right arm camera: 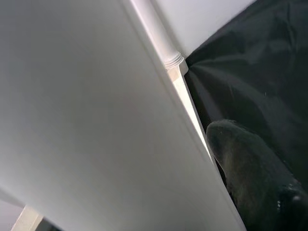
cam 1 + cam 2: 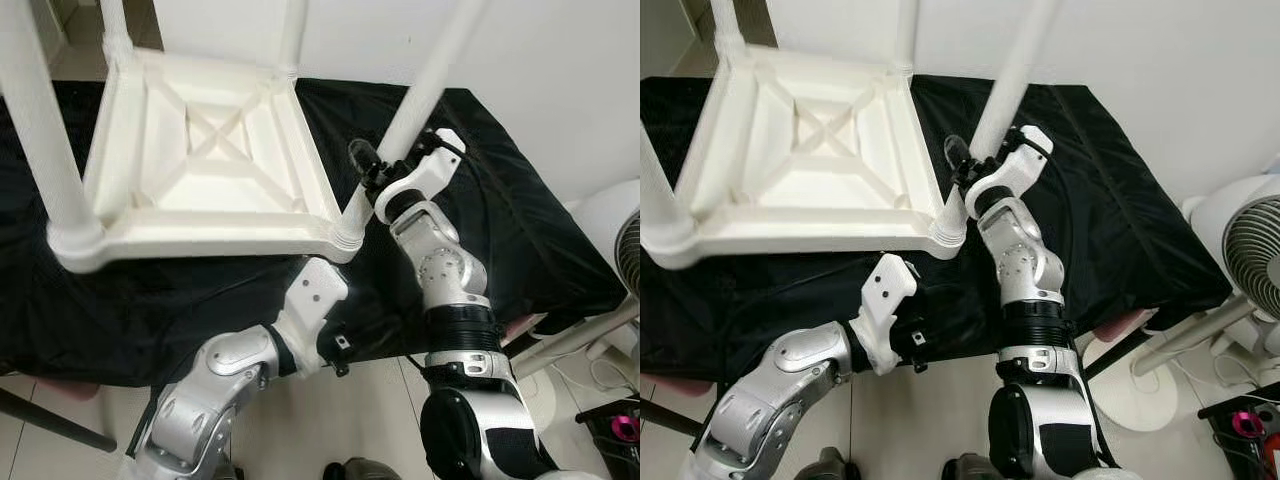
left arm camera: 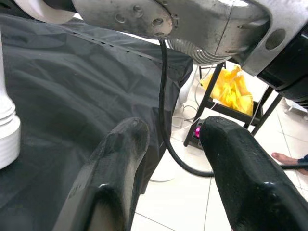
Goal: Building children table
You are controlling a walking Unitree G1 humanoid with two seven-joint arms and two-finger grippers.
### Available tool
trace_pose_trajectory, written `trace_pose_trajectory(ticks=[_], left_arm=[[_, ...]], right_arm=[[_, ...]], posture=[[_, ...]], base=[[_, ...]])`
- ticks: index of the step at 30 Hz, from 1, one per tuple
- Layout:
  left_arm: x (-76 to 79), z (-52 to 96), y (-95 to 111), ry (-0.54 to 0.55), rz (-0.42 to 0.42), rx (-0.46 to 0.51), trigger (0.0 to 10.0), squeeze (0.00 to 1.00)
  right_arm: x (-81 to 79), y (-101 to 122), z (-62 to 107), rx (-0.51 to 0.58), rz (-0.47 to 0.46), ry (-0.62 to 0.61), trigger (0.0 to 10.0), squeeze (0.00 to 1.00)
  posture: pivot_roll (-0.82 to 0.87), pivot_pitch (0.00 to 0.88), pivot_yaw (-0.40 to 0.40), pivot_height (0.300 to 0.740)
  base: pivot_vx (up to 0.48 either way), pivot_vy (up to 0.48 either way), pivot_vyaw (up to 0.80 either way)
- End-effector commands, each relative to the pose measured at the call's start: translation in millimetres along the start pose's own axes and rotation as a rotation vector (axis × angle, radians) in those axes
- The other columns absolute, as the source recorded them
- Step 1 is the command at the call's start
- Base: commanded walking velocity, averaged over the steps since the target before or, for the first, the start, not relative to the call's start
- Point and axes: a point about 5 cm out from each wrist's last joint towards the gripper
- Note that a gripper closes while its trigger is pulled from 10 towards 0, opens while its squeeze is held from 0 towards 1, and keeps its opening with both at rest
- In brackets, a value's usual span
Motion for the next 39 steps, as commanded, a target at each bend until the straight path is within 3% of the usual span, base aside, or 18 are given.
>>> trace_pose_trajectory(ticks=[1,4,6,7,11,13,16,22,25,30,31,34,35,36,38,39], left_arm=[[-1.4,-5.3,-2.4,0.052,0.022,-0.010,10.0,0.00],[-0.7,-6.4,-2.4,0.048,0.022,-0.010,10.0,0.00],[0.8,-9.7,-1.8,0.038,0.026,-0.008,10.0,0.00],[1.6,-11.1,-1.6,0.033,0.027,-0.008,10.0,0.00],[2.5,-12.1,-1.7,0.029,0.030,-0.007,10.0,0.00],[2.9,-11.8,-2.3,0.026,0.035,-0.008,10.0,0.00],[3.5,-11.3,-2.9,0.023,0.039,-0.010,10.0,0.00],[4.2,-11.0,-3.5,0.022,0.047,-0.011,10.0,0.00],[4.0,-10.5,-3.3,0.029,0.046,-0.012,10.0,0.00],[3.6,-9.4,-3.7,0.037,0.048,-0.014,10.0,0.00],[3.4,-8.6,-4.1,0.039,0.048,-0.015,10.0,0.00],[3.2,-8.0,-4.3,0.041,0.048,-0.017,10.0,0.00],[3.2,-7.4,-4.5,0.040,0.048,-0.018,10.0,0.00],[3.3,-6.8,-4.7,0.039,0.049,-0.021,10.0,0.00],[3.3,-6.8,-4.7,0.039,0.049,-0.021,10.0,0.00],[3.3,-6.4,-4.9,0.038,0.050,-0.022,10.0,0.00]], right_arm=[[-8.2,-17.1,1.2,-0.007,-0.298,0.083,10.0,0.00],[-5.3,-17.2,2.3,-0.003,-0.348,0.091,10.0,0.00],[12.1,-17.5,6.4,0.026,-0.592,0.093,10.0,0.00],[24.6,-22.2,9.1,0.028,-0.651,0.070,10.0,0.00],[40.6,-31.1,14.0,0.023,-0.727,0.043,10.0,0.00],[52.4,-38.4,20.3,0.035,-0.828,0.041,10.0,0.00],[64.0,-46.7,25.7,0.035,-0.894,0.005,10.0,0.00],[72.5,-60.8,30.3,-0.018,-0.820,-0.053,10.0,0.00],[69.4,-57.6,30.4,-0.015,-0.744,-0.021,10.0,0.00],[73.4,-51.9,32.9,0.003,-0.705,-0.007,10.0,0.00],[75.6,-49.3,36.0,0.016,-0.704,-0.010,10.0,0.50],[77.2,-47.6,37.9,0.025,-0.706,-0.009,10.0,0.50],[79.7,-45.4,40.8,0.040,-0.710,-0.016,10.0,1.00],[87.6,-42.7,46.3,0.076,-0.777,-0.037,10.0,1.00],[87.6,-42.7,46.3,0.076,-0.777,-0.037,10.0,1.00],[93.1,-41.0,50.2,0.102,-0.826,-0.051,10.0,1.00]], posture=[[-0.06,0.076,-0.036,0.740],[-0.06,0.076,-0.036,0.740],[-0.06,0.084,-0.032,0.740],[-0.06,0.085,-0.030,0.740],[-0.07,0.088,-0.028,0.740],[-0.06,0.093,-0.026,0.740],[-0.06,0.092,-0.025,0.740],[-0.06,0.096,-0.024,0.740],[-0.05,0.102,-0.026,0.740],[-0.05,0.106,-0.025,0.740],[-0.05,0.107,-0.023,0.740],[-0.05,0.107,-0.023,0.740],[-0.06,0.110,-0.021,0.740],[-0.06,0.113,-0.016,0.740],[-0.06,0.113,-0.016,0.740],[-0.06,0.113,-0.016,0.740]], base=[[0.000,0.000,0.00],[0.000,0.000,0.00],[0.000,0.000,0.00],[0.000,0.000,0.00],[0.000,0.000,0.00],[0.000,0.000,0.00],[0.000,0.000,0.00],[0.000,0.000,0.00],[0.000,0.000,0.00],[0.000,0.000,0.00],[0.000,0.000,0.00],[0.000,0.000,0.00],[0.000,0.000,0.00],[0.000,0.000,0.00],[0.000,0.000,0.00],[0.000,0.000,0.00]])
Point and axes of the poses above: a point about 5 cm out from each wrist's last joint towards the gripper, its own z axis pointing back from the gripper into the wrist, its own y axis along the axis of the wrist's last joint, x = y × z
